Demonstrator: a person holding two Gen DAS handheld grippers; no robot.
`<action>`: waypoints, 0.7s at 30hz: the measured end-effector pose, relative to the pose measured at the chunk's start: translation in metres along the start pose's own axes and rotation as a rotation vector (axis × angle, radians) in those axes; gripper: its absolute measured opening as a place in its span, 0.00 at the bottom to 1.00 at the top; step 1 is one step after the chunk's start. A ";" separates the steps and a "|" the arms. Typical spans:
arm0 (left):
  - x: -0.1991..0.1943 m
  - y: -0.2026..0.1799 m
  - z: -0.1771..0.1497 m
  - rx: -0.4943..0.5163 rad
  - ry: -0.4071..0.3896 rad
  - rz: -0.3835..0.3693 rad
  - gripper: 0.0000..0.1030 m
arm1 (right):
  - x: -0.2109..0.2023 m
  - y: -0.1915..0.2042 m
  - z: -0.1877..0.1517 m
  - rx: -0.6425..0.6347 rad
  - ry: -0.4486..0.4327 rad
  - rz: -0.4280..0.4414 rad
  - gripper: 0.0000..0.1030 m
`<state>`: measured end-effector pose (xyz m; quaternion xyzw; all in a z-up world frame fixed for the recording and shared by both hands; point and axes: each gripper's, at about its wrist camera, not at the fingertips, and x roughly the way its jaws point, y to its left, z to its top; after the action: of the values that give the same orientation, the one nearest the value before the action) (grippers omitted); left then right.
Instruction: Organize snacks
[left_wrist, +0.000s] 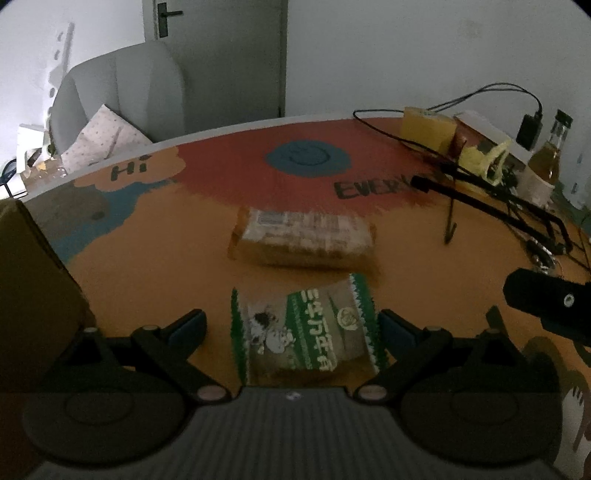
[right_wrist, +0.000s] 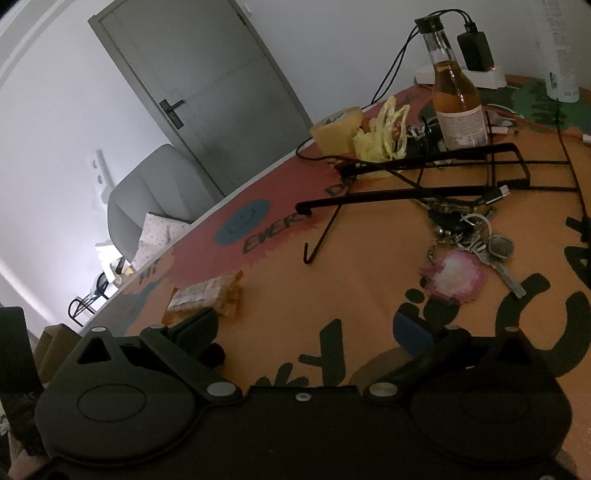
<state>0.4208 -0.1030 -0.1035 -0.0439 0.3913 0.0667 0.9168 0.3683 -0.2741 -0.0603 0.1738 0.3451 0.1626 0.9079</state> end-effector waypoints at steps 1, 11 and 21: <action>0.000 0.000 0.000 -0.002 -0.001 -0.002 0.94 | 0.001 0.000 0.000 -0.001 0.001 0.001 1.00; -0.016 0.012 0.005 -0.017 -0.041 -0.030 0.53 | 0.013 0.009 0.003 -0.017 0.006 0.015 1.00; -0.038 0.034 0.019 -0.082 -0.121 -0.033 0.52 | 0.028 0.039 0.010 -0.072 0.004 0.065 1.00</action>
<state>0.4025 -0.0702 -0.0641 -0.0837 0.3313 0.0701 0.9372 0.3881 -0.2294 -0.0529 0.1519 0.3350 0.2048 0.9071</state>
